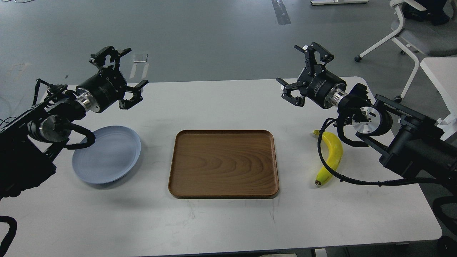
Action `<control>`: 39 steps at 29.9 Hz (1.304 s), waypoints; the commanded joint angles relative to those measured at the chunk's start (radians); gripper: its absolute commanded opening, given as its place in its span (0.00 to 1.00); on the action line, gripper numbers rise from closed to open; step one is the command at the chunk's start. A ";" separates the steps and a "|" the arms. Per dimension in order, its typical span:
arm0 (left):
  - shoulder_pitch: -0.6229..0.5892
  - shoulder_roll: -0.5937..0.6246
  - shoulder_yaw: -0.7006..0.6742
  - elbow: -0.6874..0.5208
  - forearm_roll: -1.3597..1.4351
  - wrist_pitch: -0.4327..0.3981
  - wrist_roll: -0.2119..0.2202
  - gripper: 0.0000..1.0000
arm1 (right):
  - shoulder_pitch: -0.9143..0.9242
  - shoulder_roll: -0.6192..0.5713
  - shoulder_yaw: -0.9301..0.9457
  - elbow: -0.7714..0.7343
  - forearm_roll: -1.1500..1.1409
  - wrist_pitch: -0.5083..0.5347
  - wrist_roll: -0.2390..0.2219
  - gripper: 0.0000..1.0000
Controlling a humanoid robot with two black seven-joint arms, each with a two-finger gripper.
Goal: Place banana on plate with both arms
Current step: 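Move the left gripper down toward the light blue plate's rim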
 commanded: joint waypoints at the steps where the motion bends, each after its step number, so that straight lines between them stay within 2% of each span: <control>1: 0.006 0.000 -0.001 0.000 -0.001 0.000 -0.009 0.98 | -0.015 -0.019 -0.004 0.036 -0.003 0.032 -0.006 1.00; 3: 0.016 -0.001 -0.001 0.000 -0.001 0.001 -0.027 0.98 | -0.017 -0.022 -0.004 0.030 -0.004 0.030 -0.017 1.00; 10: 0.031 0.000 -0.003 0.003 -0.003 0.000 -0.044 0.98 | -0.015 -0.026 -0.001 0.021 -0.006 0.005 -0.021 1.00; 14: 0.033 0.002 -0.003 0.003 -0.004 -0.002 -0.081 0.98 | -0.015 -0.028 0.003 0.019 -0.007 0.002 -0.021 1.00; 39: 0.029 0.042 0.031 -0.001 0.025 0.003 -0.069 0.98 | 0.005 -0.017 -0.006 -0.019 -0.026 -0.002 -0.021 1.00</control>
